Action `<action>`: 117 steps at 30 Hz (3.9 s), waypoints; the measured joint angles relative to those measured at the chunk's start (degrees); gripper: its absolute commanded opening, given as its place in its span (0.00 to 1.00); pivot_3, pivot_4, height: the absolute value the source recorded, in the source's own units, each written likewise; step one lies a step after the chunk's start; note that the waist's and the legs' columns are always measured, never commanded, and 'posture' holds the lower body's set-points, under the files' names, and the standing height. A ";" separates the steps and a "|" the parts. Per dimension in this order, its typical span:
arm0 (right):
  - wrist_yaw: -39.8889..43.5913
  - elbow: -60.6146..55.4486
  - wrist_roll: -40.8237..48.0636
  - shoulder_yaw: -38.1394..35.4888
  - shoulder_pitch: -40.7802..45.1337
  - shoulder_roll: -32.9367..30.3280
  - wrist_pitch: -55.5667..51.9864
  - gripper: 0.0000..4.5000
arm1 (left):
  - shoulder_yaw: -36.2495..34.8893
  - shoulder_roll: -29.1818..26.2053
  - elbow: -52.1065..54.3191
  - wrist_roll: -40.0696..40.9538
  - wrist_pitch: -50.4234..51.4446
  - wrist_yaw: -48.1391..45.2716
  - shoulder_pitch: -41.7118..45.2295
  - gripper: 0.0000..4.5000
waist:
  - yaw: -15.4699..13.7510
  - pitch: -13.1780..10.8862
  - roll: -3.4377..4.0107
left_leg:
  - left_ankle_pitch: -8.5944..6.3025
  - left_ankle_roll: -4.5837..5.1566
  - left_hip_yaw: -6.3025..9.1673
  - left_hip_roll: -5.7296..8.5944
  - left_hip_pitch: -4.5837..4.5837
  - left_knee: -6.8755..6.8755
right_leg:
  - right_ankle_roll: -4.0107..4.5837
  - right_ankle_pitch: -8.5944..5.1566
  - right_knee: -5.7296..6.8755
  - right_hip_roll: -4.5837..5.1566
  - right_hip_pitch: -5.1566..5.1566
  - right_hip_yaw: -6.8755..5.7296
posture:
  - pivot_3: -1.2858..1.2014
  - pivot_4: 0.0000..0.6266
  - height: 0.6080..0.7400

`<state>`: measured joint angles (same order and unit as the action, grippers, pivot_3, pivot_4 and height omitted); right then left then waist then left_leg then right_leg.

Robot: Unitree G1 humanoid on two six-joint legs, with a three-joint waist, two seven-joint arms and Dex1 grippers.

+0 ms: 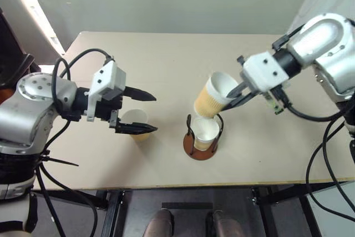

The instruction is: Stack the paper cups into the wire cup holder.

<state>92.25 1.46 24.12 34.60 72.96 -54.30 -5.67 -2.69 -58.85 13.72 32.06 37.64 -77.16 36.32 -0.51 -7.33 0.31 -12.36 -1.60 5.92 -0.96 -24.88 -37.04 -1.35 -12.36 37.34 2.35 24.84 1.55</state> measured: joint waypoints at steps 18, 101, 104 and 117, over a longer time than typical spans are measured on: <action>0.00 6.41 1.02 15.92 7.57 -0.86 13.88 0.00 | -1.45 -0.65 5.45 2.43 0.82 4.04 -6.24 1.00 | 0.21 0.01 -0.01 | 0.11 -0.02 -0.02 -0.01 -0.05 0.11 | 0.14 0.07 0.08 0.00 0.18 0.01 | 0.52 0.24 1.00; -16.04 -21.91 17.28 -54.80 -52.23 -11.77 -33.69 1.00 | 37.84 12.42 -34.42 2.52 -34.37 -13.27 45.21 0.01 | -1.05 0.03 -0.06 | 0.15 0.40 -0.23 0.16 -0.62 -0.44 | -1.56 0.93 -0.49 0.14 0.17 0.27 | 0.52 0.24 1.00; -17.60 -23.90 18.06 -56.54 -53.27 -11.74 -33.93 1.00 | 43.28 16.17 -36.51 2.94 -38.53 -13.27 48.11 0.01 | -1.07 0.02 -0.05 | 0.05 0.56 -0.25 0.16 -0.68 -0.75 | -1.74 0.90 -0.49 0.13 0.05 0.28 | 0.52 0.24 1.00; -20.34 -29.45 19.82 -65.20 -62.73 -11.91 -37.02 1.00 | 61.25 16.18 -37.19 7.46 -48.90 -13.30 52.92 0.01 | -1.41 0.01 -0.02 | -0.20 0.69 -0.27 0.30 -0.93 -1.22 | -2.15 0.73 -0.64 0.19 -0.13 0.31 | 0.52 0.24 1.00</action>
<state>71.91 -27.99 43.94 -30.61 10.23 -66.21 -42.70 58.56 -42.66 -23.47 39.52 -11.26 -90.46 89.25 -1.91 -7.32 0.29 -12.55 -0.90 5.65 -0.66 -25.81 -38.27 -3.50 -11.63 36.70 2.54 24.72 1.86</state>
